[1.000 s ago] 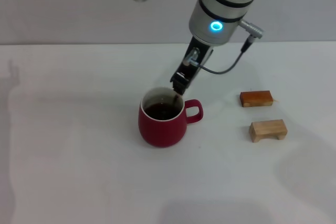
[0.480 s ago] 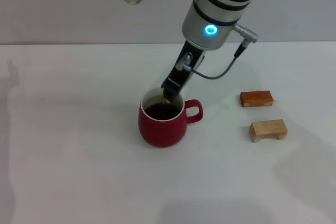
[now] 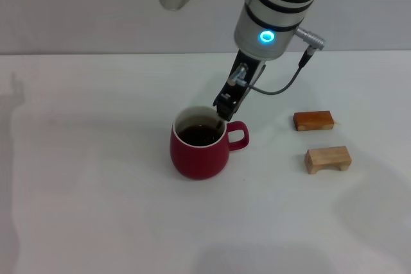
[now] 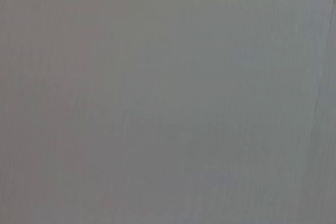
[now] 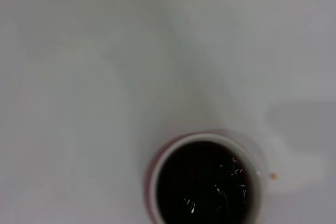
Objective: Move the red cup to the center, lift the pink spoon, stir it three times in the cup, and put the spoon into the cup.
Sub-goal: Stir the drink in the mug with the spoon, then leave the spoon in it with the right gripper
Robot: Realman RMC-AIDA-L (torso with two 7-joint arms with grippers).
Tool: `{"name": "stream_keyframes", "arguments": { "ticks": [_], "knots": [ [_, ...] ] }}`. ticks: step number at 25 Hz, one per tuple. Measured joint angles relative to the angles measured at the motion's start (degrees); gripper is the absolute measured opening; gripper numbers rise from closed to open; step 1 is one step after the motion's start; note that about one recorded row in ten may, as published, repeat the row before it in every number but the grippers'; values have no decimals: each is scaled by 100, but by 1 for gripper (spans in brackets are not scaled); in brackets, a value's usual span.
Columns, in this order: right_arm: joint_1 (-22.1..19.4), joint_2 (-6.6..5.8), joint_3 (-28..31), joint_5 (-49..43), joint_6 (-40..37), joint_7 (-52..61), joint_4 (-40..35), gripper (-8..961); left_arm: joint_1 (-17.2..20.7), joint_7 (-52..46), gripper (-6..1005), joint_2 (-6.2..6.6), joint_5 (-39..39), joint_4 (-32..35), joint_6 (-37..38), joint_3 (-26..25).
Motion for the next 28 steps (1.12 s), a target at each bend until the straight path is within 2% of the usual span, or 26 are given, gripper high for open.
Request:
{"name": "stream_keyframes", "arguments": {
  "ticks": [5, 10, 28],
  "knots": [
    [9, -5, 24, 358, -135, -82, 15, 136, 2, 0, 575, 0, 0, -1, -2, 0],
    [11, -10, 12, 343, -430, -63, -49, 136, 13, -7, 575, 0, -1, -1, 10, -9],
    [-2, 25, -153, 296, -462, -86, -208, 161, 28, -88, 575, 1, -1, 1, 30, -18]
  ]
}}
